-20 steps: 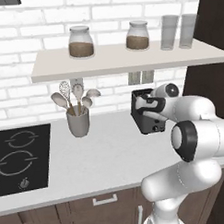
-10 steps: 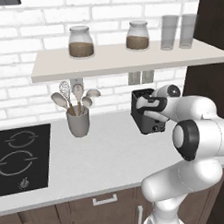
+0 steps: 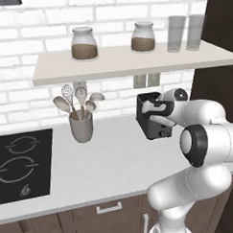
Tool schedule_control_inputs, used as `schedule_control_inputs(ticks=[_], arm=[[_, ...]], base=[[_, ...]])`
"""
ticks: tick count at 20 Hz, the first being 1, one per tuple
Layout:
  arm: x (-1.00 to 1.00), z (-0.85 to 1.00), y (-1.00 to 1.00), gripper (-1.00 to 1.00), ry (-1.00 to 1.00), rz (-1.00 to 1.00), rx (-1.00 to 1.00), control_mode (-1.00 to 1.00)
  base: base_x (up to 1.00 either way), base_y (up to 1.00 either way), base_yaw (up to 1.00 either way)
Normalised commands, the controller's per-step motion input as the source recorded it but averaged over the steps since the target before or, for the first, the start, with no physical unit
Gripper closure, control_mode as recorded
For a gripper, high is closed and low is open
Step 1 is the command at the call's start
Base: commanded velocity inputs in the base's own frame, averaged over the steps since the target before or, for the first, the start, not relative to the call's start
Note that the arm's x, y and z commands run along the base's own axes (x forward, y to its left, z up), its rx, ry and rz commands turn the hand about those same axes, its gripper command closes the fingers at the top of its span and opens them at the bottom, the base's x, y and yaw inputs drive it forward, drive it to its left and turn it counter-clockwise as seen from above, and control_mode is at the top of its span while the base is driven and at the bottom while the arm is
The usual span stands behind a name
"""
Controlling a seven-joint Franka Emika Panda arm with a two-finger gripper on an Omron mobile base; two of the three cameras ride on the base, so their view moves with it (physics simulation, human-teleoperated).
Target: Start the toaster. Once the lever pops up, take the bread to the plate on the dining counter.
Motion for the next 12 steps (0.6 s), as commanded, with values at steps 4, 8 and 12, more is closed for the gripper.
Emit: schedule_control_inputs(ticks=[4, 8, 12], arm=[[0.00, 0.00, 0.00, -1.00, 0.00, 0.00, 0.00, -1.00], [0.00, 0.00, 0.00, -1.00, 0.00, 0.00, 0.00, -1.00], [0.00, 0.00, 0.00, -1.00, 0.00, 0.00, 0.00, -1.00]], base=[[0.00, 0.00, 0.00], [0.00, 0.00, 0.00], [0.00, 0.00, 0.00]])
